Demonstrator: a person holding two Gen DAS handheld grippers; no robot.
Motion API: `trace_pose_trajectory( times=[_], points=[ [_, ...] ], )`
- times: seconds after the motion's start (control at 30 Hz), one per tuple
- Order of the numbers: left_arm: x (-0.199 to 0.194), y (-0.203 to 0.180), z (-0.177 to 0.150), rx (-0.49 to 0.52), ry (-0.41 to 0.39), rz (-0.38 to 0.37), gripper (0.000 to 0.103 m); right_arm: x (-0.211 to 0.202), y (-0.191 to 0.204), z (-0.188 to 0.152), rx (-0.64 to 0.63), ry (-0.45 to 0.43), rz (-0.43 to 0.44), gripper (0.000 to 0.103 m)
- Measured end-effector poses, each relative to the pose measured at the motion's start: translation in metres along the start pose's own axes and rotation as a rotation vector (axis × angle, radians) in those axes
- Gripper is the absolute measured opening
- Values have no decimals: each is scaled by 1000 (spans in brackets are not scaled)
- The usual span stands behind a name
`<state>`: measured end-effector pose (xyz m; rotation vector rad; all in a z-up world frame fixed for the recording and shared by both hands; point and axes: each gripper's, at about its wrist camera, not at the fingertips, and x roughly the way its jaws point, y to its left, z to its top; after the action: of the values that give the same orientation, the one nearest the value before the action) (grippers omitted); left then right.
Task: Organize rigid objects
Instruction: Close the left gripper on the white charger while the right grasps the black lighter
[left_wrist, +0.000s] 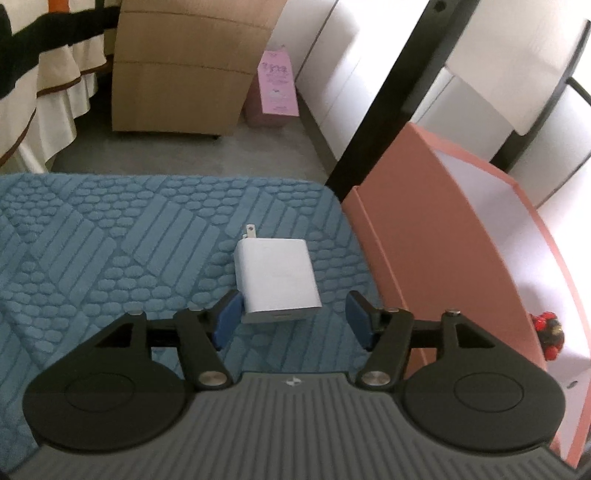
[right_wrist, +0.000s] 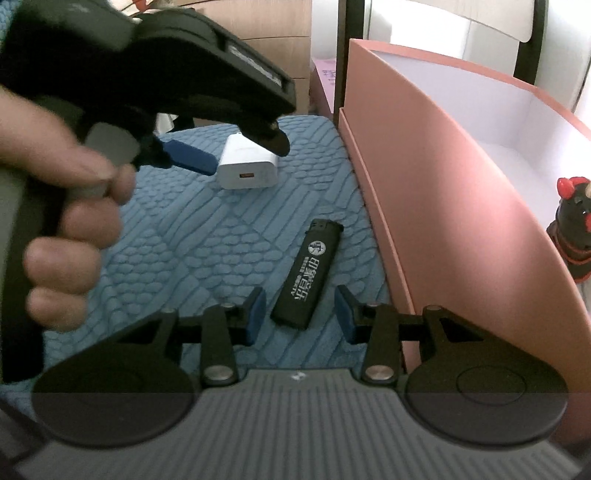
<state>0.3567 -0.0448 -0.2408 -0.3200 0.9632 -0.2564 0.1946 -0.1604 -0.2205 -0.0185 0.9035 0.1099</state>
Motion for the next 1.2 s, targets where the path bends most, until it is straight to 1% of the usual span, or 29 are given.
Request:
trace_pose_trajectory(
  times=[0.1, 0.2, 0.23, 0.3, 0.4, 0.5, 0.57, 0.67, 0.77, 0.97, 1.07, 1.13, 1.2],
  points=[
    [9, 0, -1, -7, 10, 32, 67, 0, -2, 2, 16, 8, 5, 40],
    [15, -3, -1, 8, 5, 60, 67, 1, -3, 3, 20, 13, 9, 35],
    [15, -4, -1, 12, -1, 67, 67, 1, -4, 3, 21, 15, 11, 30],
    [19, -7, 1, 26, -13, 85, 67, 2, -5, 5, 21, 21, 17, 29],
    [26, -12, 4, 74, -34, 127, 65, 1, -5, 5, 13, 28, 38, 29],
    [26, -9, 7, 71, -21, 122, 61, -1, -7, 5, 8, 34, 48, 29],
    [24, -8, 8, 87, -7, 125, 60, -1, -9, 6, 14, 39, 56, 29],
    [18, -3, 7, 95, 0, 150, 59, 0, -9, 7, 13, 43, 62, 29],
    [10, 5, 2, 91, 3, 145, 59, 3, -12, 8, 8, 46, 75, 29],
    [-13, 24, -15, 79, 17, 147, 59, 2, -15, 10, 2, 59, 144, 29],
    [-25, 32, -25, 89, 20, 142, 59, 1, -11, 12, 4, 58, 162, 29],
    [-34, 39, -33, 86, 21, 125, 59, 0, -9, 15, -9, 51, 168, 29],
    [-41, 42, -37, 73, 32, 133, 59, 5, -7, 19, -27, 60, 166, 29]
  ],
)
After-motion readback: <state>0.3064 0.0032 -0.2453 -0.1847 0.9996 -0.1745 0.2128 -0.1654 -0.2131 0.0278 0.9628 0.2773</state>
